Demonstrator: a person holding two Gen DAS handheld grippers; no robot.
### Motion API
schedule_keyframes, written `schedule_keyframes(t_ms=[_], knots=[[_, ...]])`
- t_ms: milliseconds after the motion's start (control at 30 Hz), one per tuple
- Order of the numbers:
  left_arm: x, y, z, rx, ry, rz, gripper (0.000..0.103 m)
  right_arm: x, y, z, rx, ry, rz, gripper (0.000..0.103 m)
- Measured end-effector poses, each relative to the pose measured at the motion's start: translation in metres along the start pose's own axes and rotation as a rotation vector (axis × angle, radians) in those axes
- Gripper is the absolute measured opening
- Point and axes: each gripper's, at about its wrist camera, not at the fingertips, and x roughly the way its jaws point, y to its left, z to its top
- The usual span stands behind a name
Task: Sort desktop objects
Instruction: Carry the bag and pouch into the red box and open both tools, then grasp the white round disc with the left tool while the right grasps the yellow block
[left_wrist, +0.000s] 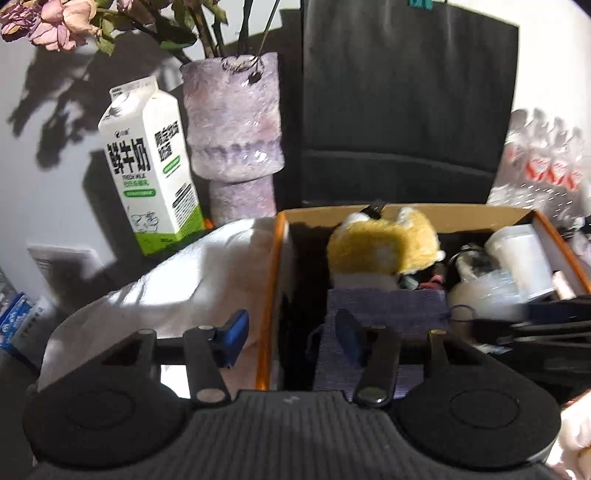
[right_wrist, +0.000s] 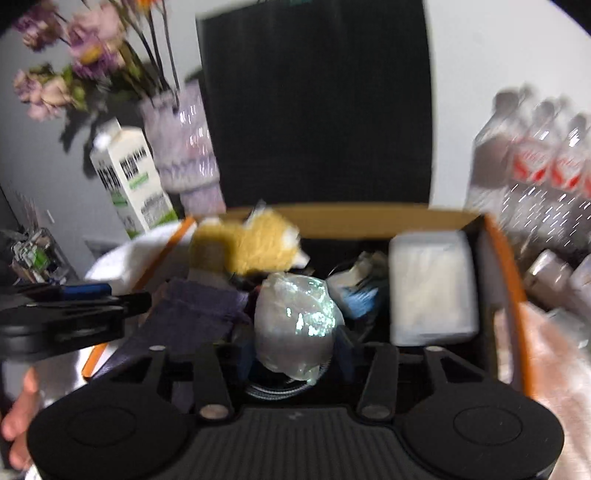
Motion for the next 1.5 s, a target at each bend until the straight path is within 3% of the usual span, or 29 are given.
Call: schedule_keyframes(t_ms=[67, 100, 167, 233, 300, 367, 467, 533, 700, 867, 1033, 1200, 1267, 1333, 1500], knots=[[-0.008, -0.001, 0.006, 0.015, -0.027, 0.024, 0.065, 0.004, 0.001, 0.003, 0.018, 0.009, 0.006, 0.051], [-0.013, -0.001, 0.008, 0.017, -0.037, 0.038, 0.071, 0.001, 0.002, 0.003, 0.020, 0.004, 0.008, 0.057], [-0.018, 0.001, 0.014, 0.002, -0.021, 0.055, 0.074, -0.009, -0.001, 0.004, 0.026, -0.017, -0.007, 0.070], [-0.022, 0.005, 0.018, -0.035, 0.014, 0.055, 0.077, -0.022, -0.005, 0.006, 0.026, -0.037, -0.042, 0.072], [-0.026, 0.007, 0.019, -0.073, 0.046, 0.042, 0.087, -0.036, -0.009, 0.008, 0.022, -0.043, -0.079, 0.072], [-0.033, 0.007, 0.015, -0.093, 0.067, 0.035, 0.089, -0.051, -0.013, 0.006, 0.015, -0.051, -0.120, 0.073], [-0.046, 0.003, 0.005, -0.091, 0.097, 0.009, 0.092, -0.072, -0.018, 0.000, -0.014, -0.068, -0.205, 0.086], [-0.056, -0.001, -0.002, -0.094, 0.117, -0.009, 0.094, -0.085, -0.021, -0.008, -0.025, -0.082, -0.255, 0.087], [-0.100, -0.013, -0.026, -0.030, 0.101, -0.076, 0.100, -0.123, -0.026, -0.038, -0.007, -0.096, -0.222, 0.088], [-0.146, -0.021, -0.070, 0.041, 0.079, -0.148, 0.103, -0.164, -0.012, -0.091, -0.090, -0.144, -0.150, 0.098], [-0.197, -0.025, -0.129, 0.078, 0.002, -0.217, 0.103, -0.204, 0.003, -0.151, -0.122, -0.192, -0.138, 0.098], [-0.244, -0.025, -0.202, 0.078, -0.151, -0.168, 0.103, -0.237, 0.021, -0.225, -0.138, -0.233, -0.126, 0.101], [-0.256, -0.024, -0.234, 0.013, -0.238, -0.044, 0.103, -0.246, 0.031, -0.255, -0.152, -0.257, -0.141, 0.101], [-0.262, -0.027, -0.260, -0.027, -0.261, 0.040, 0.103, -0.255, 0.040, -0.283, -0.155, -0.301, -0.143, 0.101], [-0.272, -0.022, -0.316, -0.139, -0.237, -0.019, 0.103, -0.263, 0.051, -0.335, -0.110, -0.340, -0.187, 0.101]])
